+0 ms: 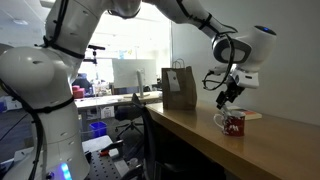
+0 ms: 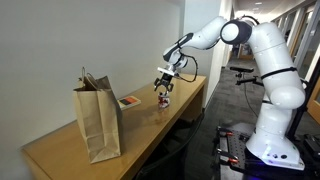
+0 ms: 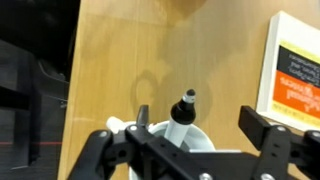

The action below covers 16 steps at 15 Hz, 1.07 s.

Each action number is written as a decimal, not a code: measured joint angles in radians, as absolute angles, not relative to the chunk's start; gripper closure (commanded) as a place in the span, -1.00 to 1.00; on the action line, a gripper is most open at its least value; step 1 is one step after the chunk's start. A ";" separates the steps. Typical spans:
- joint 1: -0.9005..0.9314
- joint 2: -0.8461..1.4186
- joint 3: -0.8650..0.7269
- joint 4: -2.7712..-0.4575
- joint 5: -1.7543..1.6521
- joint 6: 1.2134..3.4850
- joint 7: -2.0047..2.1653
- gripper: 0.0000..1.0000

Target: Remove the marker from the cup and place it on the table

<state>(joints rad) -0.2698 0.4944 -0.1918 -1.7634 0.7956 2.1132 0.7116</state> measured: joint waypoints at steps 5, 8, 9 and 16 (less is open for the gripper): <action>-0.280 0.536 -0.197 -1.725 0.799 2.051 0.755 -0.08; -0.285 0.553 -0.197 -1.709 0.799 2.043 0.758 0.42; -0.285 0.556 -0.197 -1.705 0.799 2.041 0.758 0.55; -0.284 0.561 -0.196 -1.685 0.796 2.034 0.759 0.87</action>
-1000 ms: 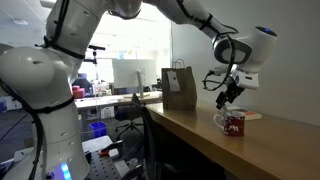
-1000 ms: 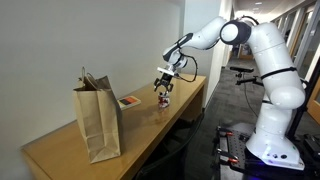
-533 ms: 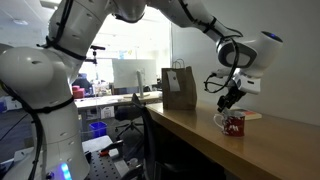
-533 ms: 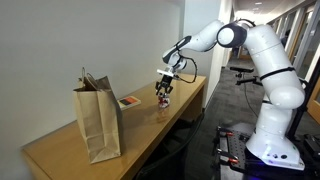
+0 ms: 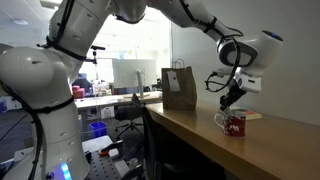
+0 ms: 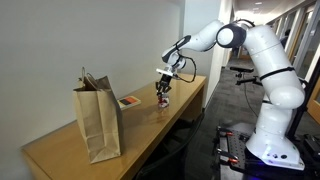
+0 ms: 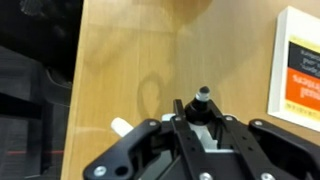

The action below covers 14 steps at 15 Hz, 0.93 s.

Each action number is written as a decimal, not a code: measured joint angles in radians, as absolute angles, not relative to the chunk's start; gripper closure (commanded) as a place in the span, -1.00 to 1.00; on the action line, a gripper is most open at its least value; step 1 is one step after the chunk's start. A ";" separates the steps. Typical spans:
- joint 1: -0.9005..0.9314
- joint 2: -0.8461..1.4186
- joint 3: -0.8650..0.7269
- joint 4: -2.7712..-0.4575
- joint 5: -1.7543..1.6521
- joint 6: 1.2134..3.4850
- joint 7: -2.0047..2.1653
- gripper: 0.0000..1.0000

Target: Remove the marker from the cup and place it on the table

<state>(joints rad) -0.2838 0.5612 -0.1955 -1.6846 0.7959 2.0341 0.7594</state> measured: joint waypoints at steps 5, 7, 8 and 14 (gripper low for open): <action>-0.257 0.530 -0.196 -1.680 0.751 2.032 0.770 0.87; -0.231 0.496 -0.200 -1.686 0.691 2.036 0.800 0.87; -0.217 0.475 -0.203 -1.690 0.656 2.037 0.824 0.87; -0.182 0.319 -0.207 -1.762 0.531 2.038 0.874 0.87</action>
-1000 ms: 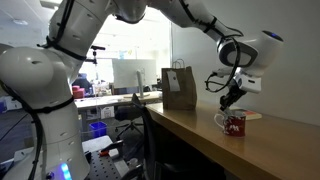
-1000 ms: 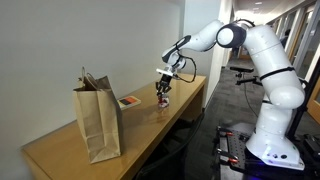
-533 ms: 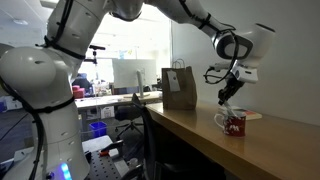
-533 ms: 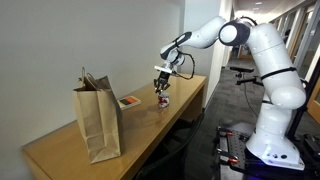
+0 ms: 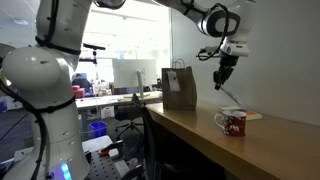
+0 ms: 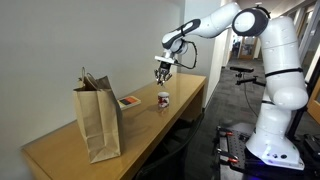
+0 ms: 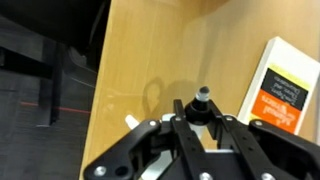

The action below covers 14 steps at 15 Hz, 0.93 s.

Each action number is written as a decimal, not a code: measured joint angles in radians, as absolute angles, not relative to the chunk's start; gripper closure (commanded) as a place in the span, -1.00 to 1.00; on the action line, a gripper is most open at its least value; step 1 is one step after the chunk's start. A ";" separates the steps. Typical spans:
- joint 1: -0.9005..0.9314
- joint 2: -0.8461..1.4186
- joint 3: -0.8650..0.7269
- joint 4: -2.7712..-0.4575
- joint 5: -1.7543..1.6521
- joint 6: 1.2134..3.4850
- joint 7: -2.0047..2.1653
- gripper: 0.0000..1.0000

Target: Remove the marker from the cup and place it on the table

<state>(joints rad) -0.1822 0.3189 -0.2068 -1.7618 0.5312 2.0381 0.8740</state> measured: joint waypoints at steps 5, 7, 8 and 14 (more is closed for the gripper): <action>-0.181 0.186 -0.222 -1.857 0.378 2.052 0.874 0.87; -0.185 0.146 -0.237 -1.889 0.323 2.061 0.874 0.87; -0.189 0.131 -0.245 -1.902 0.300 2.070 0.874 0.87; -0.247 0.117 -0.299 -1.926 0.222 2.124 0.866 0.87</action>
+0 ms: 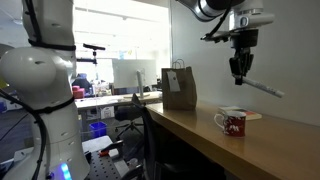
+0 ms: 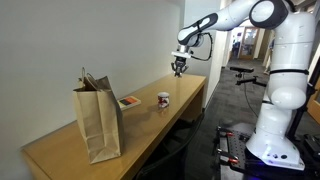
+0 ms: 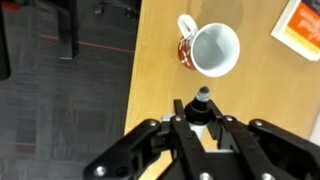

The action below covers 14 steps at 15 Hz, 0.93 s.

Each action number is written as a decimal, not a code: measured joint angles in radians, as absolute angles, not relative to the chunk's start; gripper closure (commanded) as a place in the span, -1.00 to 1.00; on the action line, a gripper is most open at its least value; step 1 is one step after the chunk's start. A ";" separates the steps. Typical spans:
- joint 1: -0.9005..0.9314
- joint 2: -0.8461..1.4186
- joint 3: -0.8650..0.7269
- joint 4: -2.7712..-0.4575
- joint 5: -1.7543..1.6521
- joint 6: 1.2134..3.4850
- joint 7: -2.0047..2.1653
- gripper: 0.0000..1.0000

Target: Remove the marker from the cup and place it on the table

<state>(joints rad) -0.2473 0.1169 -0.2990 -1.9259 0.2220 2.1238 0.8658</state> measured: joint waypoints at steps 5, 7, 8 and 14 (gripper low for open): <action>-0.286 0.172 -0.319 -1.921 0.218 2.210 0.818 0.87; -0.295 0.214 -0.322 -1.910 0.218 2.239 0.804 0.87; -0.297 0.237 -0.322 -1.899 0.218 2.249 0.801 0.87; -0.303 0.348 -0.324 -1.835 0.222 2.277 0.782 0.87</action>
